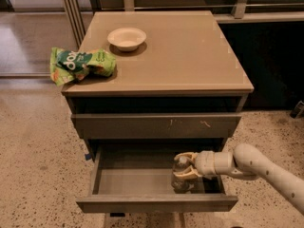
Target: Place water bottle into middle drawer
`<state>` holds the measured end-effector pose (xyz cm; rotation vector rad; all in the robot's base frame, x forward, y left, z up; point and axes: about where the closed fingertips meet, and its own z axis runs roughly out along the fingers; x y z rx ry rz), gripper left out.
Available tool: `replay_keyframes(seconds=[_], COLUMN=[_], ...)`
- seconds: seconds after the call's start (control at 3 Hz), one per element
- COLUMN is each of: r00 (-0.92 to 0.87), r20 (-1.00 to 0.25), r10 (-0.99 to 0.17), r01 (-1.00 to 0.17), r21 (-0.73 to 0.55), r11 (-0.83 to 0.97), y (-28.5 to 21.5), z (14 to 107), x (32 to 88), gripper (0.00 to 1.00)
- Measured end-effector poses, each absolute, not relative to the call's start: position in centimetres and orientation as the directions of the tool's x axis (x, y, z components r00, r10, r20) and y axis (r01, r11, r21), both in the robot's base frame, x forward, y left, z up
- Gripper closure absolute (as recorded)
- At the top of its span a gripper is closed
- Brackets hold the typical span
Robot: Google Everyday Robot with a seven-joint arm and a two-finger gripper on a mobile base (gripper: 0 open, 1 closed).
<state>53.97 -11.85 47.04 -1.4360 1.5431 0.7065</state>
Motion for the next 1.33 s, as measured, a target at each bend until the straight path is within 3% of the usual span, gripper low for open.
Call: replay_keyframes(seconds=[0.67, 1.0, 1.33], r00=[0.063, 0.064, 0.064], r20=[-0.881, -0.882, -0.882], r10=[-0.468, -0.468, -0.468], r01=[-0.973, -0.973, -0.973], r21=[-0.159, -0.159, -0.159], r11=[0.167, 0.167, 0.167], y=[-11.84, -11.84, -11.84], z=[47.04, 47.04, 47.04], x=[53.97, 53.97, 53.97], gripper=[0.11, 0.0, 0.0])
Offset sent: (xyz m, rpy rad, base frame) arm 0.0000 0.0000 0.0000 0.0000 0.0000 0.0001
